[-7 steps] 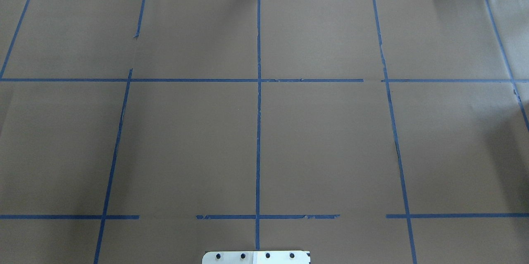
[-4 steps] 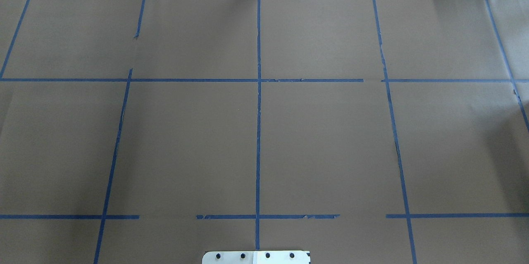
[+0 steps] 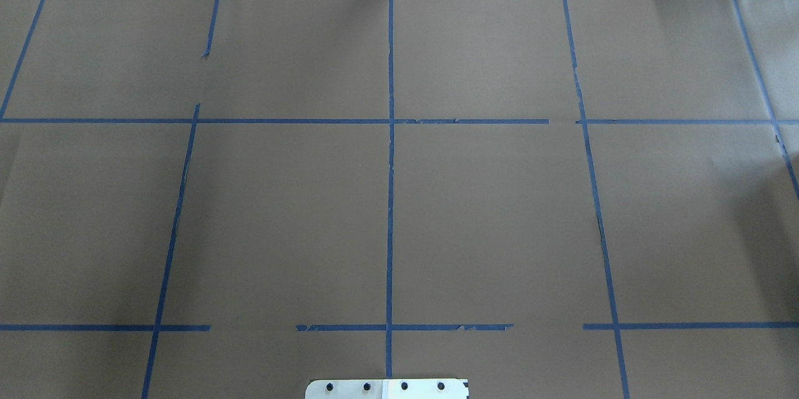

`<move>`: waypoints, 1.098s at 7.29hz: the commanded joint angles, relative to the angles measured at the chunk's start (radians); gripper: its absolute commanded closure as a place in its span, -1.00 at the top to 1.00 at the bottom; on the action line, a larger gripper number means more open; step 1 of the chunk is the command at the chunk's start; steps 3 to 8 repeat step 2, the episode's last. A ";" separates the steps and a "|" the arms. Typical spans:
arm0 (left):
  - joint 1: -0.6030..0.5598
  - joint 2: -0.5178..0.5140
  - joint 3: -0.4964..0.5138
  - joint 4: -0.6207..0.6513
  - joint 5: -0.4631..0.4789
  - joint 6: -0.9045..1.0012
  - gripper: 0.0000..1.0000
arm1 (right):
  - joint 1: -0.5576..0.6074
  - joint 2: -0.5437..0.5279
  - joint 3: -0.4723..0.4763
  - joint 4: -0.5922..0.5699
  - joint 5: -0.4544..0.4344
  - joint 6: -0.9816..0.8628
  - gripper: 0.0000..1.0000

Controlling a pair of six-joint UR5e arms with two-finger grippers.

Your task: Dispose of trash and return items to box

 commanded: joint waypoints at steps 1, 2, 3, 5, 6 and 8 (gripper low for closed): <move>0.000 0.000 0.002 0.000 -0.001 0.000 1.00 | -0.003 0.000 -0.003 0.000 -0.001 0.002 1.00; 0.000 0.000 0.000 0.000 -0.002 0.000 1.00 | -0.004 0.000 -0.004 0.000 -0.001 0.002 1.00; 0.000 0.000 0.000 0.000 -0.002 0.000 1.00 | -0.004 0.000 -0.004 0.000 -0.001 0.002 1.00; 0.000 0.000 0.000 0.000 -0.002 0.000 1.00 | -0.004 0.000 -0.004 0.000 -0.001 0.002 1.00; 0.000 0.000 0.000 0.000 -0.002 0.000 1.00 | -0.004 0.000 -0.004 0.000 -0.001 0.002 1.00; 0.000 0.000 0.000 0.000 -0.002 0.000 1.00 | -0.004 0.000 -0.004 0.000 -0.001 0.002 1.00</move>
